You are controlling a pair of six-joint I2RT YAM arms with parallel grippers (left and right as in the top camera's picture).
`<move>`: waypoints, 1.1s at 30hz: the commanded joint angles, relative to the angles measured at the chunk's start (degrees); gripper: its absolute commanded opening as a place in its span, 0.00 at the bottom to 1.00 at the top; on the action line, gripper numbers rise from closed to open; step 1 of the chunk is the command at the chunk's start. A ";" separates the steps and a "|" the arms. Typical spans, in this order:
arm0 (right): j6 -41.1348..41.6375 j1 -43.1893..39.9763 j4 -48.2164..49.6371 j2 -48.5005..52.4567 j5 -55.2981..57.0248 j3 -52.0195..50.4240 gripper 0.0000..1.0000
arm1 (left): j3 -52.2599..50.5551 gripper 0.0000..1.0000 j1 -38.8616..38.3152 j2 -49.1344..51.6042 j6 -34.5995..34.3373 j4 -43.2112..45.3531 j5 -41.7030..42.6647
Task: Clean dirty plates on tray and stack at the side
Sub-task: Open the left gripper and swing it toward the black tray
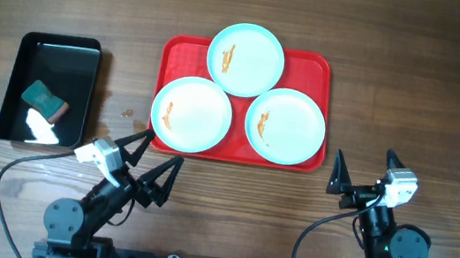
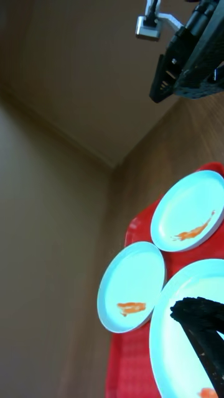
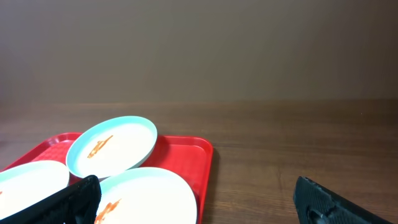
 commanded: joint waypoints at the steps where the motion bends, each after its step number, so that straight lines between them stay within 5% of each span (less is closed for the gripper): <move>1: -0.85 -0.28 0.28 -0.83 1.03 -0.92 1.00 | 1.79 1.00 -0.31 0.33 -0.33 0.20 -1.53; 6: -0.83 -0.28 0.28 -0.83 1.03 -0.92 1.00 | 6.25 1.00 -0.31 4.04 2.08 -4.85 -4.68; 16: -0.85 -0.28 0.28 -0.83 1.03 -0.92 1.00 | 26.95 1.00 -0.31 23.87 7.23 -29.14 -18.84; 25: -0.83 -0.28 0.28 -0.83 1.03 -0.92 1.00 | 35.87 1.00 -0.31 35.01 4.15 -33.55 5.84; 33: -0.85 -0.28 0.28 -0.83 1.03 -0.92 1.00 | 35.87 1.00 -0.37 35.15 0.61 -34.47 13.64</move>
